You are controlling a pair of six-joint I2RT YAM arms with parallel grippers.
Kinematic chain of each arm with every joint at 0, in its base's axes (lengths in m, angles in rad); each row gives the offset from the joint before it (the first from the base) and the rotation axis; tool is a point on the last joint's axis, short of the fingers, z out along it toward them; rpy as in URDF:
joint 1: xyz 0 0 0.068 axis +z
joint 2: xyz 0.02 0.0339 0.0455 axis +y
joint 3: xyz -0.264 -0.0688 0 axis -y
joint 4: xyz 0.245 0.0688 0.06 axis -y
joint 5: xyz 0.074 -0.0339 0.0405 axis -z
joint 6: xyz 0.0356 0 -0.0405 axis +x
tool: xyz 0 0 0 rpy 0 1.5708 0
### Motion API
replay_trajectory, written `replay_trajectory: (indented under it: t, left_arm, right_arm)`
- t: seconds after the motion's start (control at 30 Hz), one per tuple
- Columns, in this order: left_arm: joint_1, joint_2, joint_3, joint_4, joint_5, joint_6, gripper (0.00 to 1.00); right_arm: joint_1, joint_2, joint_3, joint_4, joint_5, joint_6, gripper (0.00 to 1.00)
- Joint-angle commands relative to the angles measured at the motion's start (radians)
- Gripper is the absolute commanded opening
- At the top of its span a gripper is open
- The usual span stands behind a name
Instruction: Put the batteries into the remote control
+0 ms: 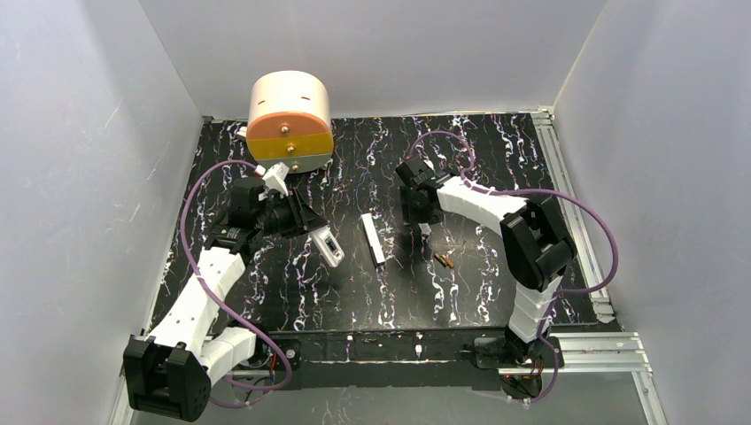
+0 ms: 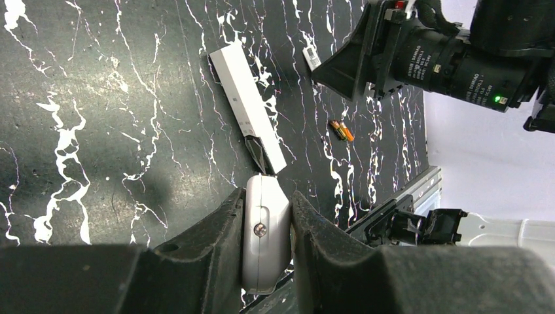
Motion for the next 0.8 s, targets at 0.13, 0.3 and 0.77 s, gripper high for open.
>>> replay_trajectory:
  t: [0.13,0.3,0.77]
  left_arm:
    - [0.002,0.005,0.009,0.005,0.025,0.003,0.0]
    - [0.003,0.014,0.015,0.008,0.031,-0.001,0.0]
    - [0.004,0.034,0.02,0.019,0.041,-0.008,0.0]
  right_arm:
    - [-0.008,-0.015,-0.01,-0.042,0.025,-0.147,0.64]
    - [-0.031,0.016,0.018,-0.057,-0.057,-0.195,0.62]
    - [-0.051,0.087,0.032,-0.056,-0.073,-0.216,0.5]
